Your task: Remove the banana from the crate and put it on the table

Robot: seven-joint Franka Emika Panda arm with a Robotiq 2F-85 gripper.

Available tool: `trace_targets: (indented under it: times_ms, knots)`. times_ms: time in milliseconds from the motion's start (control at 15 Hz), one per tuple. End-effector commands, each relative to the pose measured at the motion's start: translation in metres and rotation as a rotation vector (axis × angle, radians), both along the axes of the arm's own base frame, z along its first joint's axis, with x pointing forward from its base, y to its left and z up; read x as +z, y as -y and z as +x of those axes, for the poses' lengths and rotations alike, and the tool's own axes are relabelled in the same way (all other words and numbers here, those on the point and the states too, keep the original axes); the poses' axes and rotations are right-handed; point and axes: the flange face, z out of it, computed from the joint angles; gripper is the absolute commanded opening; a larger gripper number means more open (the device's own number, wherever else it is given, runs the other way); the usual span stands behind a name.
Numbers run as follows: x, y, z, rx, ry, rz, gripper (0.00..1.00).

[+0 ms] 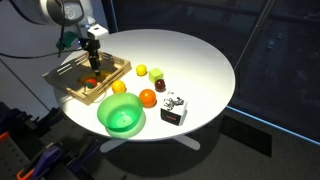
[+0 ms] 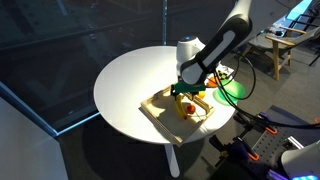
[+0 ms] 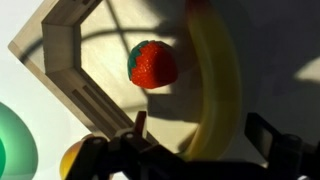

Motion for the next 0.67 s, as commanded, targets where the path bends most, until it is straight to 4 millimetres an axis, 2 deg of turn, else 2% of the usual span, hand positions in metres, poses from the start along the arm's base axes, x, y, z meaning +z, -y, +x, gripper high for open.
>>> trace_targets:
  times_ms: [0,400,467,533,600]
  knots:
    - [-0.006,-0.002,0.005,0.015,-0.027,0.009,1.0]
    - [-0.016,-0.002,0.005,0.032,-0.039,0.009,1.0]
    - [-0.016,-0.002,0.005,0.035,-0.04,0.009,0.75]
    - [-0.016,-0.002,0.004,0.037,-0.039,0.008,0.73]
    - [-0.016,-0.002,0.005,0.04,-0.038,0.007,0.66]
